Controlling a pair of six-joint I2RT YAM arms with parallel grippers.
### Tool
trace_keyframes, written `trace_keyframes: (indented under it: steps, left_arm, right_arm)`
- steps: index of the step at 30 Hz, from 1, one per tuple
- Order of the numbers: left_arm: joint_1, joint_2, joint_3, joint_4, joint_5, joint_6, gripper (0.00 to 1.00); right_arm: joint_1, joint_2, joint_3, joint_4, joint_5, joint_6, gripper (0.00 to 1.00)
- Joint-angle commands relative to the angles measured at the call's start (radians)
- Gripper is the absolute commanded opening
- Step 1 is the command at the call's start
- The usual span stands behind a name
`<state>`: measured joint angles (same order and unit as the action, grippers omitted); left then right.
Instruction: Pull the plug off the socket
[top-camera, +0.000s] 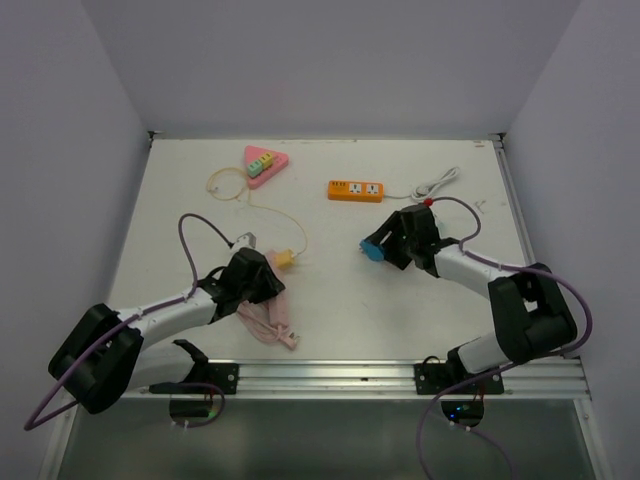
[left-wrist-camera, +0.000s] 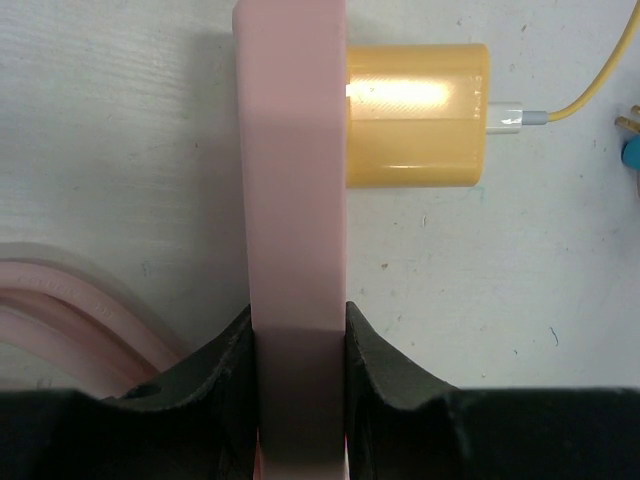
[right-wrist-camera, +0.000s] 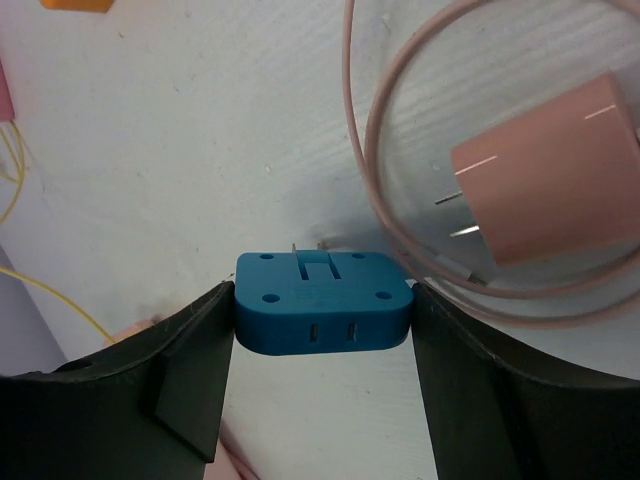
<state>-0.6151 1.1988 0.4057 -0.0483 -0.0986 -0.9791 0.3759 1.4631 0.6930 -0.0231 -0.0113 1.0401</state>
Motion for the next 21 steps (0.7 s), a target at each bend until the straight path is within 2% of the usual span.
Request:
trace_keyframes:
  steps: [1, 5, 9, 10, 15, 18, 21]
  left_arm:
    - [0.008, -0.019, -0.018, -0.059, -0.024, 0.043, 0.00]
    - [0.008, -0.021, -0.021, -0.053, -0.018, 0.049, 0.00]
    - [0.008, -0.019, -0.024, -0.045, -0.010, 0.053, 0.00]
    - [0.008, -0.019, -0.024, -0.044, -0.007, 0.056, 0.00]
    - [0.008, -0.022, -0.025, -0.028, 0.000, 0.063, 0.00]
    - [0.008, -0.022, -0.025, -0.021, 0.007, 0.066, 0.00]
    - [0.008, -0.022, -0.025, -0.012, 0.016, 0.074, 0.00]
  right_arm:
    - [-0.028, 0.051, 0.054, -0.017, -0.047, 0.015, 0.08]
    - [-0.060, 0.097, 0.076, -0.015, -0.072, 0.026, 0.22]
    - [-0.088, 0.100, 0.085, -0.017, -0.072, 0.034, 0.47]
    - [-0.095, 0.094, 0.088, -0.018, -0.073, 0.034, 0.57]
    - [-0.098, 0.060, 0.118, -0.046, -0.075, -0.014, 0.84]
    - [-0.098, 0.037, 0.140, -0.073, -0.070, -0.044, 0.92]
    - [-0.098, 0.010, 0.151, -0.093, -0.058, -0.072, 0.94]
